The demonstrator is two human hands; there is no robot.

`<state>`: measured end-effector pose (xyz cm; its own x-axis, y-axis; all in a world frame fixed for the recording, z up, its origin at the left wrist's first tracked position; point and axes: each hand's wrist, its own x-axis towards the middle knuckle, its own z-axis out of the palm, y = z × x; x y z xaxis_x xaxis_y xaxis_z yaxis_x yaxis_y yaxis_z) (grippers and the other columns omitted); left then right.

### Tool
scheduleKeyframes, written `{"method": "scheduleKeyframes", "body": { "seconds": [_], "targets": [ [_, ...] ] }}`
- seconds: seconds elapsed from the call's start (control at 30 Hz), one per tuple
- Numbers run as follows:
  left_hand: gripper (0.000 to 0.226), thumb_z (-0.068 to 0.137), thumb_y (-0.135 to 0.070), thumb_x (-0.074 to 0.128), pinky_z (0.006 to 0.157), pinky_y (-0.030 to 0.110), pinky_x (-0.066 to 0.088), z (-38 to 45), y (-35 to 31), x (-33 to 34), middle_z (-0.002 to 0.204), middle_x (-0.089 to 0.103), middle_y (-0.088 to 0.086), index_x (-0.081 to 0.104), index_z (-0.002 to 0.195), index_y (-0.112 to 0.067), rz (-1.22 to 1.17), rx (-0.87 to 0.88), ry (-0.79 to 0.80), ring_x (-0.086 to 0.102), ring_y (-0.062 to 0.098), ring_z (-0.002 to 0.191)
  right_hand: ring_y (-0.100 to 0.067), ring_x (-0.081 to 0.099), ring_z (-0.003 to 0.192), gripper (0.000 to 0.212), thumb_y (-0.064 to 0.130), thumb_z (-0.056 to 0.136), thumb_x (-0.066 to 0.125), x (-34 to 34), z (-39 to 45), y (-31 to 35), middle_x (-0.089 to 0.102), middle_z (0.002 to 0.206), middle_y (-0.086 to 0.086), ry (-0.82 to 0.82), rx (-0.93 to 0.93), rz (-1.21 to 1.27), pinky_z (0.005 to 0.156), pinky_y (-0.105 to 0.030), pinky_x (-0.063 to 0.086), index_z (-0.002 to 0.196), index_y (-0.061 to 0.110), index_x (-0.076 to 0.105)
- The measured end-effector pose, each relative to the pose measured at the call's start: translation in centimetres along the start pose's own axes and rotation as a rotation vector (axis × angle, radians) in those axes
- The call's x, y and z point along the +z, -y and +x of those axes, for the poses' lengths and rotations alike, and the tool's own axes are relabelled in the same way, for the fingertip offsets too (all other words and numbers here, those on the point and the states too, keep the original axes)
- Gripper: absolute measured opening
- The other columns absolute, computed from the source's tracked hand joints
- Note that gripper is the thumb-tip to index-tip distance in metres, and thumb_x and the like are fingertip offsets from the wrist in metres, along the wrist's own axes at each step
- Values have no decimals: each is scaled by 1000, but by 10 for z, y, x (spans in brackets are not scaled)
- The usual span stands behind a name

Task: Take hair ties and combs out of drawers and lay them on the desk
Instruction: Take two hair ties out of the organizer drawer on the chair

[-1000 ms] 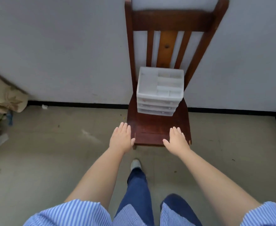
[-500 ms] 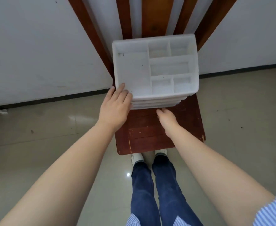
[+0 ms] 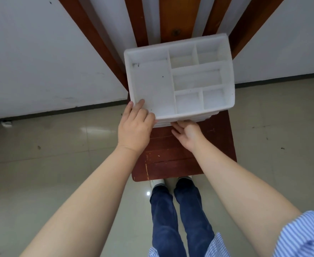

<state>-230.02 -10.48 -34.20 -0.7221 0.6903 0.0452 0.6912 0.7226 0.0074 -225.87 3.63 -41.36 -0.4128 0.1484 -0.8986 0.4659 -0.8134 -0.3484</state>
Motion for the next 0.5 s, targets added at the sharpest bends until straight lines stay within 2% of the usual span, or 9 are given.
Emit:
{"method": "scheduleKeyframes", "body": {
  "seconds": [0.07,0.1,0.17,0.23,0.3,0.37,0.4,0.43,0.5],
  "targets": [
    [11,71,-7,75,75,58,55,0,1,-1,61,72,16,71,63,0,19,4,27,73,37,86,-29,41,131,29,-3,95,39,-5,-2,-8,58,97,-2,10,8,-32,110,-43,30,121,10,44],
    [9,67,-6,78,74,57,55,1,1,-2,61,73,16,72,65,0,35,4,53,73,37,86,-30,42,131,29,-1,96,39,-9,-4,-15,58,97,-2,-8,21,-49,109,-43,31,122,8,45],
    [13,63,-6,82,73,56,56,1,-3,-4,62,73,16,73,67,1,60,1,112,73,36,85,-32,44,128,32,2,96,40,-25,-13,-35,57,119,-11,-87,58,-74,108,-42,34,129,2,43],
    [14,63,-3,81,76,55,56,-1,-7,-2,67,75,18,73,73,3,67,-31,134,72,36,89,-33,48,124,38,5,96,44,-46,-27,-56,53,126,-15,-157,109,-55,107,-43,36,134,1,37],
    [24,75,1,67,97,52,47,-1,-11,1,94,73,26,69,98,8,-7,-118,169,61,40,111,-34,49,120,29,6,97,42,-62,-42,-73,52,129,-19,-152,120,-53,107,-44,36,126,2,43],
    [46,89,-1,44,116,48,22,-9,-20,5,138,46,31,40,133,10,-65,-213,269,31,40,137,-35,46,125,33,10,98,40,-72,-53,-80,44,139,-22,-92,124,-87,107,-44,35,131,4,38],
    [51,89,-1,39,117,47,18,-16,-25,6,146,35,29,30,138,10,-73,-208,283,25,41,139,-36,47,125,40,11,99,40,-74,-57,-80,46,138,-21,-62,129,-115,105,-43,36,137,4,31],
    [52,86,0,40,115,48,24,-26,-31,6,144,37,30,32,137,11,-78,-165,265,30,43,136,-35,53,118,42,11,99,40,-74,-62,-77,52,130,-20,-55,130,-194,99,-40,41,139,4,30],
    [50,74,0,46,97,51,46,-47,-44,8,127,58,28,55,122,9,-77,-33,195,54,42,119,-24,64,79,32,9,97,42,-74,-69,-68,65,91,-11,-110,55,-567,75,-30,50,127,-2,46]
  ]
}}
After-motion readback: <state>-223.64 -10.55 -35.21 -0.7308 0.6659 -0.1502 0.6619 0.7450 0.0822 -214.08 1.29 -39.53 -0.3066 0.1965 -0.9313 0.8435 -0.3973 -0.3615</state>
